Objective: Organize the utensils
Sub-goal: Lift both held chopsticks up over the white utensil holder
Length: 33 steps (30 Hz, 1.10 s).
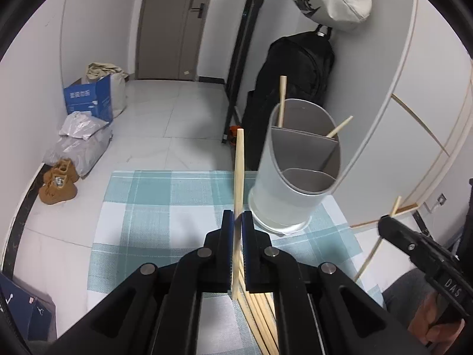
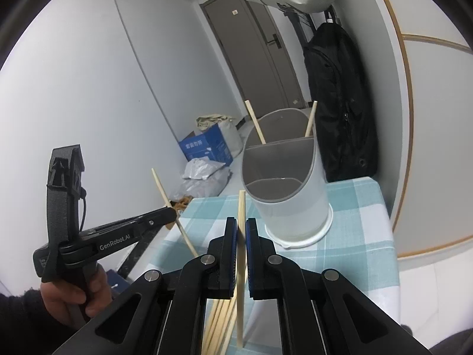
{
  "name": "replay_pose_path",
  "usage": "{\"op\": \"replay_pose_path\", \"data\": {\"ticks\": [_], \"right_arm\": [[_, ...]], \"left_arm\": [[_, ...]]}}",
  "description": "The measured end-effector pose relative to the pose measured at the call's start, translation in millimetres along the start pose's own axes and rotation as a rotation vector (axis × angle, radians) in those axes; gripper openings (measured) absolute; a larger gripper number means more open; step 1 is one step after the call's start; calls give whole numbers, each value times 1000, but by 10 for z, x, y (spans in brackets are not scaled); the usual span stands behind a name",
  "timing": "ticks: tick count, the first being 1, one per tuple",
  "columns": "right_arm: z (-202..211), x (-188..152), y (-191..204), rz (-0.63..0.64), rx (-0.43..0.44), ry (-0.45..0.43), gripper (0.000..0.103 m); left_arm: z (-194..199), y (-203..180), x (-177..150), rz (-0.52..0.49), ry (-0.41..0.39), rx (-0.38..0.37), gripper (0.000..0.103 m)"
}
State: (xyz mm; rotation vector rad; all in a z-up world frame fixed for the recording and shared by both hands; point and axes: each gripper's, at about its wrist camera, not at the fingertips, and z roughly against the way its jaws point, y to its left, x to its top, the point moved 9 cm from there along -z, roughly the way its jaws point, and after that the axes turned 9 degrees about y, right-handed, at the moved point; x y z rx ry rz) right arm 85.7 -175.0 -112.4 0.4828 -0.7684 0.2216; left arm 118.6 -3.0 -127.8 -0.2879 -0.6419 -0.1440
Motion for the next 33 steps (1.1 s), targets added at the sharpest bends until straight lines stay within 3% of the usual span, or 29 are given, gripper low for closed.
{"op": "replay_pose_path", "data": {"ticks": [11,21,33], "right_arm": [[127,170,174,52,-20,-44,5],[410,811,272,71,-2,-124,5],[621,1630,186,69,-45,-199,5]], "left_arm": [[169,-159,103,-65,-1,-18,1],[403,-322,474,-76,-35,-46,1],[556,-530,1142,-62,-83,-77,1]]}}
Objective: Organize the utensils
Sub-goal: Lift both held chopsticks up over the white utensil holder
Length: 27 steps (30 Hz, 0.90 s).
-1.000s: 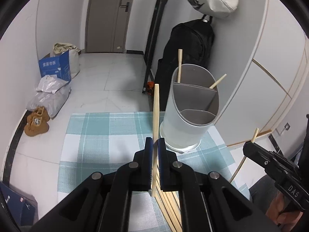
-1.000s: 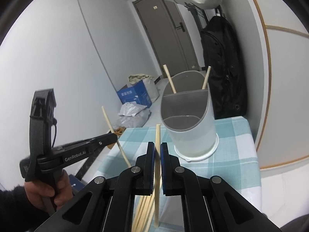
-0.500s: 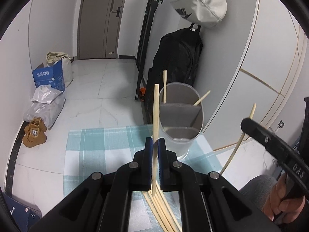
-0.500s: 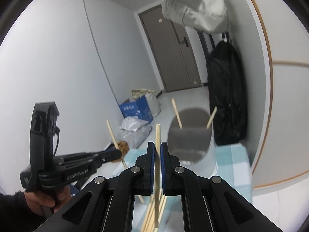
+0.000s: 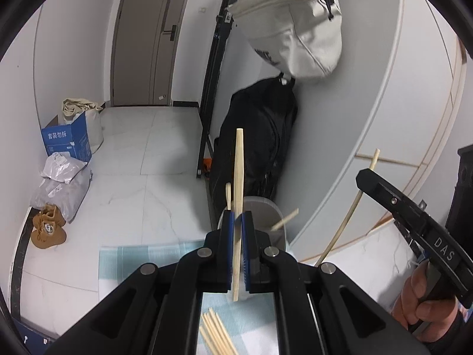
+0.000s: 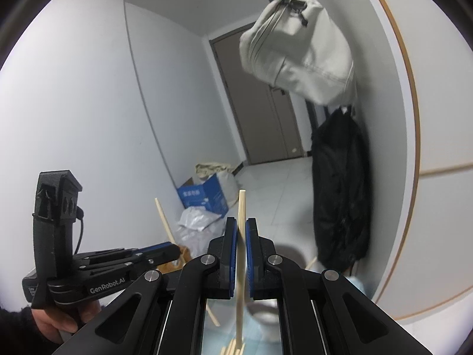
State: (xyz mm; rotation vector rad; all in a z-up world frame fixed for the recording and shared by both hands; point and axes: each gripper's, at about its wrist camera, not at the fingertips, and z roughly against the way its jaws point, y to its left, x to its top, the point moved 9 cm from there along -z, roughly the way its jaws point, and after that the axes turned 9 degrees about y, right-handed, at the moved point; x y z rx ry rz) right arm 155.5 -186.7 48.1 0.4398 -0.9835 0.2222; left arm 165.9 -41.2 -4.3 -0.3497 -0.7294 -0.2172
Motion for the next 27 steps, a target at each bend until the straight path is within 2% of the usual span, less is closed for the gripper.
{"op": "replay_pose_path", "data": {"ticks": [7,14,22,27], "right_arm": [[-68,431,-205,-19,-28,-46,5],[-296,673,-407,-28,-63,-71,5],[-616,672,-646,-53,-79,-53,5],[-828,632,-702,-22,-86,-27,5]], "left_arm": [[-12,-91,324,-10,-40,-8,1],[-233,-144,533,-25,-49,-17,1],[-550,-104,542,-21,-15,-47,1],[-690,-101,475,-46,25,-72,1]]}}
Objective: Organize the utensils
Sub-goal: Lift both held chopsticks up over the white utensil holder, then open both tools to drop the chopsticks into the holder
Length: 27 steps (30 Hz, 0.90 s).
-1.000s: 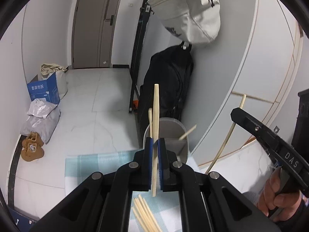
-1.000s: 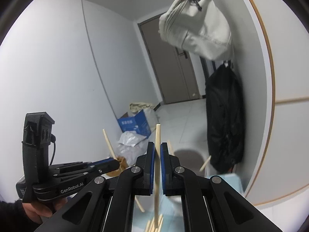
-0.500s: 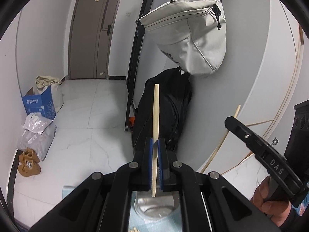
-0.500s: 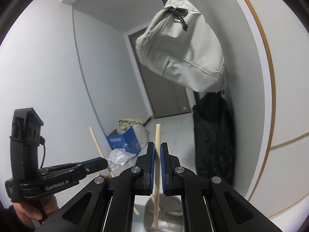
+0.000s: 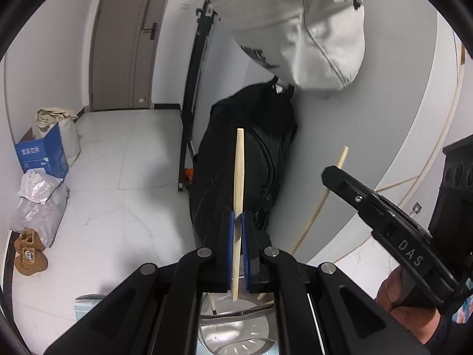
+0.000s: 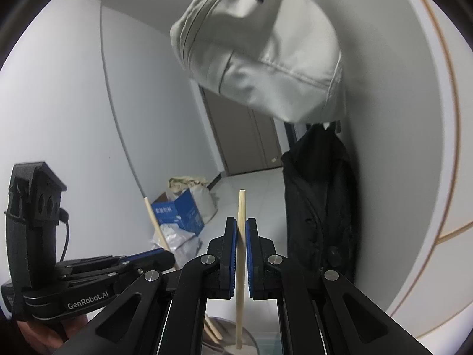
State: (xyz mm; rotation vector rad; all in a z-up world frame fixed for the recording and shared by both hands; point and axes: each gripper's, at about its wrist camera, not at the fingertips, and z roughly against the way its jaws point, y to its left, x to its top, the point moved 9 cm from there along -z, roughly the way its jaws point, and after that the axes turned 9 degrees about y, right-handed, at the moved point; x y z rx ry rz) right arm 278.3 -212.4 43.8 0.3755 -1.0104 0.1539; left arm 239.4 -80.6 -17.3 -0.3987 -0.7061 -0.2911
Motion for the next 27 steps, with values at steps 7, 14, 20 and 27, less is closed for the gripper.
{"op": "replay_pose_path", "data": {"ticks": [7,14,20,27], "right_arm": [[-198,-196,-34,7,4,65,5],[-224,-366,-58,-7,33,96,5],[-272,-587,30,16,74,168,5],[-163,-745,97,14,115,209,21]], "left_arm": [[-96,0,-101,-32,31,-9,1],[-194,-27,-127,-52,70,-7,1],[-240,-24,-191,-39,113,-16,2],[-141,-29,-159,-38,126,-25,3]]}}
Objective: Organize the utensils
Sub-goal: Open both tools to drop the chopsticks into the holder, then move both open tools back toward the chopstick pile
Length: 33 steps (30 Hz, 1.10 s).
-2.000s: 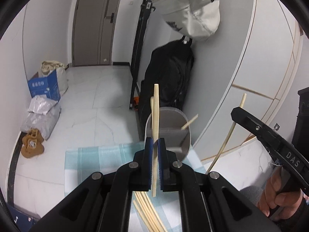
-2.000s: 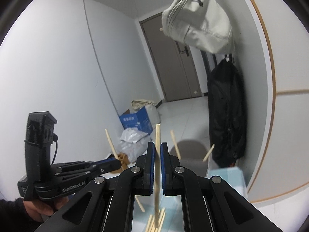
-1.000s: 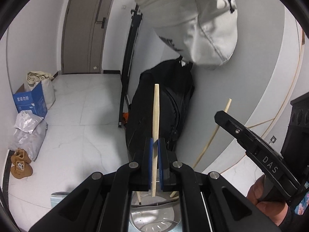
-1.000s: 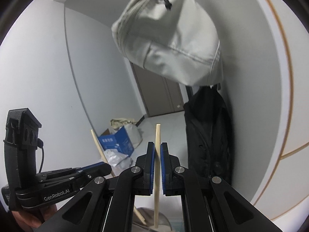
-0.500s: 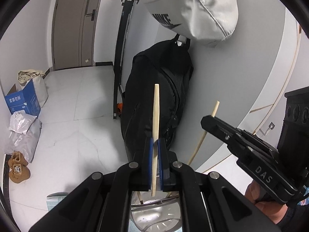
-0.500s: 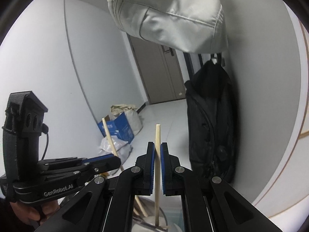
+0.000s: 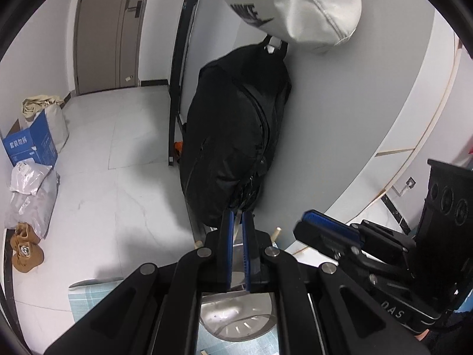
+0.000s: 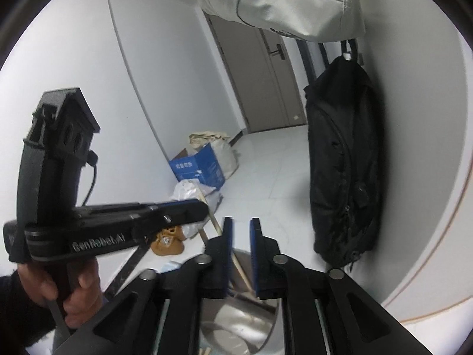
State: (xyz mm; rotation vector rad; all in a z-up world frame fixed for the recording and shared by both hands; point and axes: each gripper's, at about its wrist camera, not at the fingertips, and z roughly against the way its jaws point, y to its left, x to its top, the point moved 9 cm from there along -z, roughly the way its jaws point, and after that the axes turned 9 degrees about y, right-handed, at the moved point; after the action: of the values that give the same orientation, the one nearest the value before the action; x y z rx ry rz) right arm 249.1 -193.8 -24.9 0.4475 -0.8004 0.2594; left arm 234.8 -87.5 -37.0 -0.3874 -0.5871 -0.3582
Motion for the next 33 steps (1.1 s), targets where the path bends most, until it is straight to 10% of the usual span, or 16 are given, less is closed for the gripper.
{"op": "replay_pose_path", "data": {"ticks": [16,33], "right_arm": [[730,-166,-5,-73,-35,-122,65],[1008,-488,478,-35,-7,-173,84]], "left_arm": [[519,141,-194,123,-94,110,58],[892,146,-667,145,-229,285,71]]}}
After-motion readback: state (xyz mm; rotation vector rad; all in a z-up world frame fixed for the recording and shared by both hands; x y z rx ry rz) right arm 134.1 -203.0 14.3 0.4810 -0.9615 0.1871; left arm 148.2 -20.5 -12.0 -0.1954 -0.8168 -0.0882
